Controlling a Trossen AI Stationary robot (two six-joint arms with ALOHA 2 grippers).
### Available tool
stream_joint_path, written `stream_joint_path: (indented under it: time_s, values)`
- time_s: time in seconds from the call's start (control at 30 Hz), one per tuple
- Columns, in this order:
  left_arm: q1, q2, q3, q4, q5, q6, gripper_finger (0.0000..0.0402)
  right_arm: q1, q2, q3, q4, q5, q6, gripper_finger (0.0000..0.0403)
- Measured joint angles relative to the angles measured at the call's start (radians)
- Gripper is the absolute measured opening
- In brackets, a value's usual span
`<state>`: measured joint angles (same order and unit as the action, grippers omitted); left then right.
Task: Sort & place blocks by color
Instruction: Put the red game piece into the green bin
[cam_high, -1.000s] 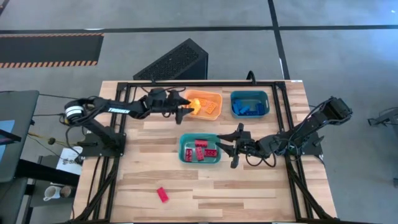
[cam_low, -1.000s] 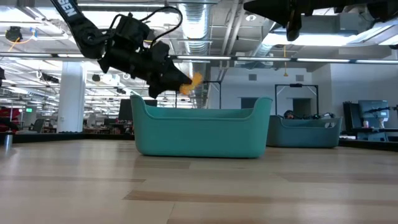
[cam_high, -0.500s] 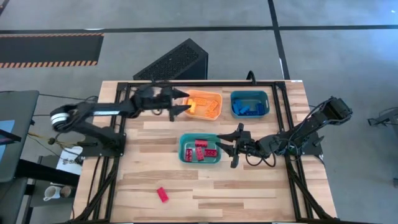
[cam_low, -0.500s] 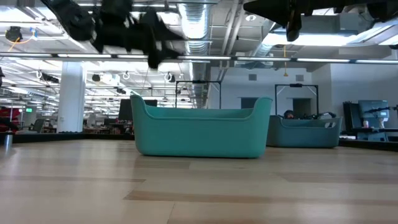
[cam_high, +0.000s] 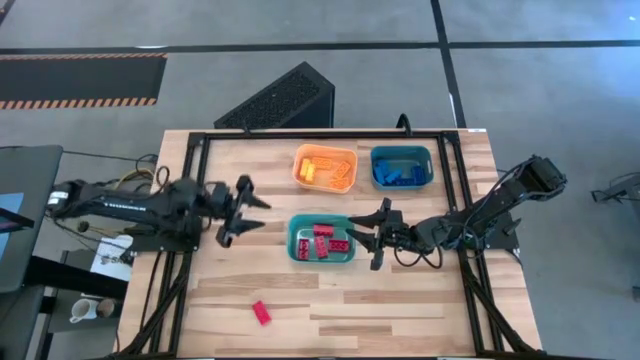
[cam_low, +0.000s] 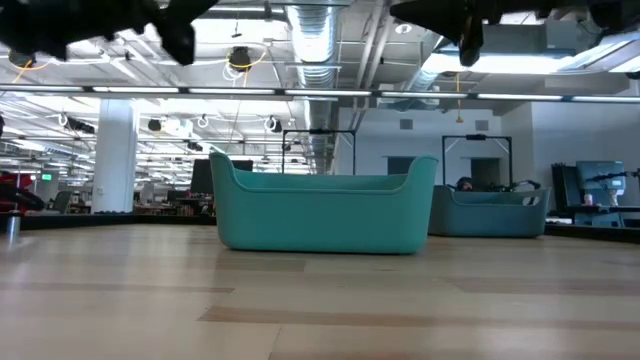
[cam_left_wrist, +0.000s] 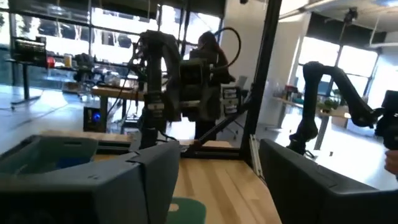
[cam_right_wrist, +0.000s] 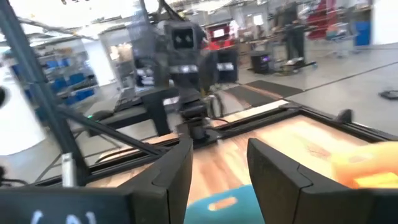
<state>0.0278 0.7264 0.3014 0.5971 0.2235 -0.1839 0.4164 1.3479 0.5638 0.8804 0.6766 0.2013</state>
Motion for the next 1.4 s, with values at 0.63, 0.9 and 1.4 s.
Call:
stream_joint_path:
  time_s: [0.63,0.9,1.4]
  values:
    - [-0.344,-0.134,-0.11,0.015,-0.205,0.082,0.0168,-0.015,0.428,0.564,-0.346,-0.083,0.05,0.0245]
    - [-0.347,-0.246,-0.11,-0.138,-0.263,0.086,0.0153,0.003,0.687,0.87,-0.446,-0.109,0.012,0.0246]
    - [-0.347,-0.308,-0.11,-0.266,-0.27,0.113,0.0142,0.001,0.983,1.298,-0.803,-0.123,0.098,0.0312]
